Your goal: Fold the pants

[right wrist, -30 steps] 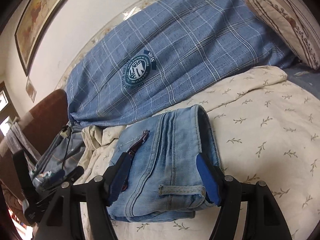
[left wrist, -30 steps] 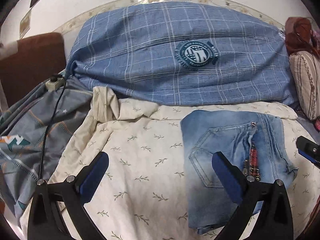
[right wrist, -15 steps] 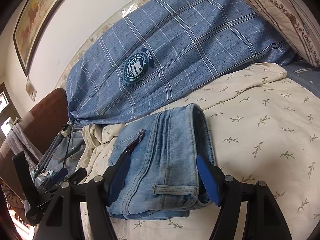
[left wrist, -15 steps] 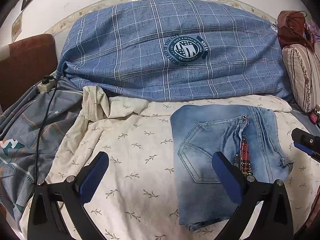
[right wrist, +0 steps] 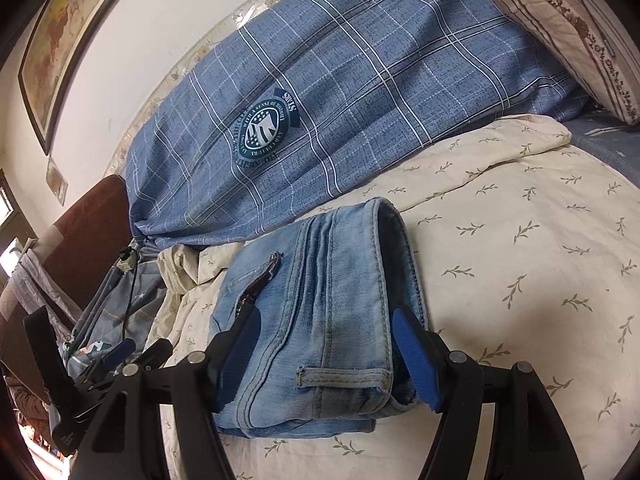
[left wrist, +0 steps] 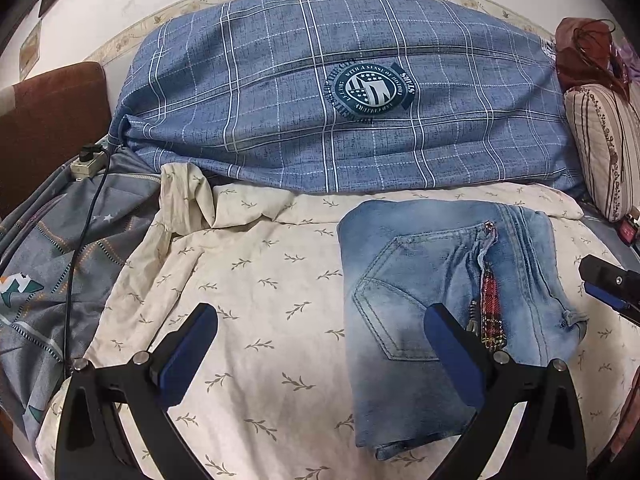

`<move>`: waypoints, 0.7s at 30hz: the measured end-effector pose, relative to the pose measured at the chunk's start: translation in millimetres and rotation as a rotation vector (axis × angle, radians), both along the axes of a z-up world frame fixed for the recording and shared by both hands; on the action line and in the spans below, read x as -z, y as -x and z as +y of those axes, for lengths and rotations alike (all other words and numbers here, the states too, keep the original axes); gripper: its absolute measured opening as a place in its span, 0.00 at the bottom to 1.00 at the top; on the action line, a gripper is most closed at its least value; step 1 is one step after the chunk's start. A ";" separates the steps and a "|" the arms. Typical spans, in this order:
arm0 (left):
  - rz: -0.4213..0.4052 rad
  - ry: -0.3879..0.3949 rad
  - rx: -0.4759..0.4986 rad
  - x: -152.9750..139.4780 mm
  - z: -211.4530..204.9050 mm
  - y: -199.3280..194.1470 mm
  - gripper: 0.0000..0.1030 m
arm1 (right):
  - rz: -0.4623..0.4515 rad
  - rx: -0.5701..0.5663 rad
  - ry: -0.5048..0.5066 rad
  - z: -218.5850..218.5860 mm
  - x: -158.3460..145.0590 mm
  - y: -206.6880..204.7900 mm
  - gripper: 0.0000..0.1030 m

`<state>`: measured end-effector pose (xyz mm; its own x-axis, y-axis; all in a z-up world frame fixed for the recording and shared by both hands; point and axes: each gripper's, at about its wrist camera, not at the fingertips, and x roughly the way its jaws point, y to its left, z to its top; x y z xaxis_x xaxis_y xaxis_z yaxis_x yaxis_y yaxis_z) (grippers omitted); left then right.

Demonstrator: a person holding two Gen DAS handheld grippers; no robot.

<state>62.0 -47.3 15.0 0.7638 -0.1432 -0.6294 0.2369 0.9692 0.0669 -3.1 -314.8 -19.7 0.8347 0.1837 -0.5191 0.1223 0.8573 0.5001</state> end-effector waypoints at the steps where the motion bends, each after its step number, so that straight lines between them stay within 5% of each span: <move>1: 0.002 -0.001 -0.001 0.6 -0.3 -0.3 1.00 | 0.004 -0.001 -0.001 -0.2 0.5 -0.4 0.70; 21: -0.023 0.034 -0.059 -9.3 15.1 -2.5 1.00 | 0.003 0.000 -0.003 0.0 0.5 -0.3 0.70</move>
